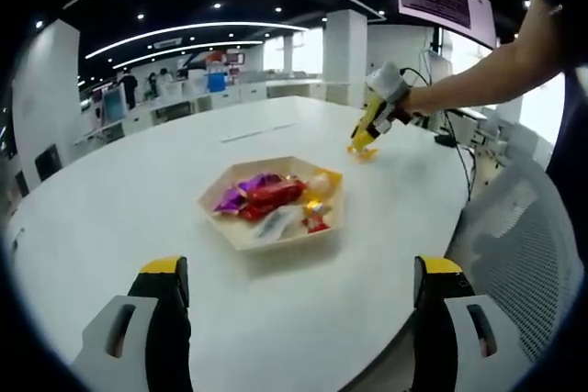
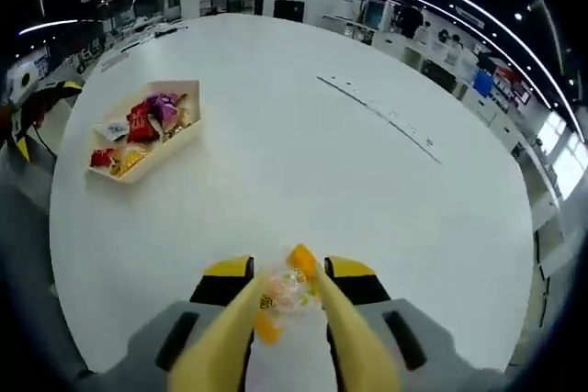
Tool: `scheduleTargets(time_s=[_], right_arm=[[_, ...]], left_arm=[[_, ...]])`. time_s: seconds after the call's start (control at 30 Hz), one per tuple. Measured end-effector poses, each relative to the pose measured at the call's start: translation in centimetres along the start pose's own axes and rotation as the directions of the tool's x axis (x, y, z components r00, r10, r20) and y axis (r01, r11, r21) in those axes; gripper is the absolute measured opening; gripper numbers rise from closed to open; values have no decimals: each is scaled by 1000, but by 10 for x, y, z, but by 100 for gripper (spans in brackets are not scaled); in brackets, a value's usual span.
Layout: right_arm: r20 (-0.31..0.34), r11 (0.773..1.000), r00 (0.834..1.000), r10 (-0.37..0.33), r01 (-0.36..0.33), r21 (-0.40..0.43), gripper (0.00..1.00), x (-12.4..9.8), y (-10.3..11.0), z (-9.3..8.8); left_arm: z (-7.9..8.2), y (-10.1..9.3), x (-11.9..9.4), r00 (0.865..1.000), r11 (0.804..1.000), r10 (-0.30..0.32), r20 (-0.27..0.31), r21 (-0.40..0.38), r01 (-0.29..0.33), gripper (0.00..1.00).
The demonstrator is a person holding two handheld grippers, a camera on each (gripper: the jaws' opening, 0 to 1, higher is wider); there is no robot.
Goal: Place the target food into the container with the food tongs after gripping and lifting it, then release it inside without dropping or visibly crushing the food.
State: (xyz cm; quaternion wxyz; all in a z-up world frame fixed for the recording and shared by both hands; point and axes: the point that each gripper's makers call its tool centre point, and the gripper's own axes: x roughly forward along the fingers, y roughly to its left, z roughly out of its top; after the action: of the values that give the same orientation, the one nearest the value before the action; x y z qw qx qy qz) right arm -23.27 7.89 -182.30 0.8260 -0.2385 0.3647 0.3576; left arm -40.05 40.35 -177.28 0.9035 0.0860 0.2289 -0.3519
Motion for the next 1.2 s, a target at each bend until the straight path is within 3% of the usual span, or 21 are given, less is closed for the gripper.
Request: scheduleTargets(time_s=[0.13,0.27,0.37,0.5,0.63,0.87,0.97,1.03,1.13,1.2], right_arm=[[18,1000,1000,-13,12,24,30,-7,-1,3],[69,993,997,-39,31,117,30,-15,-5,11],[34,981,997,-68,61,182,30,-17,-8,1],[28,977,997,-77,69,204,30,-18,-5,-5],[-21,993,997,-71,73,95,30,-18,-1,-17],[-24,989,996,-85,87,115,30,-30,-14,-26],[10,995,999,-34,33,92,30,-30,-4,-17],[19,999,1000,6,-7,33,30,-28,4,-12],[-19,997,999,38,-39,-71,30,-23,14,-12],[-28,996,998,48,-50,-74,30,-21,16,-13]], left_arm=[[0,-1,0,1000,1000,-4,-1,3,4,98],[0,-1,0,1000,1000,-5,-2,6,5,98],[0,-1,0,1000,1000,-5,0,7,5,98],[1,-1,0,1000,1000,-4,3,7,4,98],[1,-1,0,1000,1000,-4,5,5,4,98],[1,-1,-1,1000,1000,-2,6,4,2,98],[1,-1,0,1000,1000,-5,4,6,5,98],[0,-1,0,1000,1000,-6,2,6,6,98],[0,-1,0,1000,1000,-5,-1,7,5,98],[0,-1,0,1000,1000,-3,0,5,3,98]])
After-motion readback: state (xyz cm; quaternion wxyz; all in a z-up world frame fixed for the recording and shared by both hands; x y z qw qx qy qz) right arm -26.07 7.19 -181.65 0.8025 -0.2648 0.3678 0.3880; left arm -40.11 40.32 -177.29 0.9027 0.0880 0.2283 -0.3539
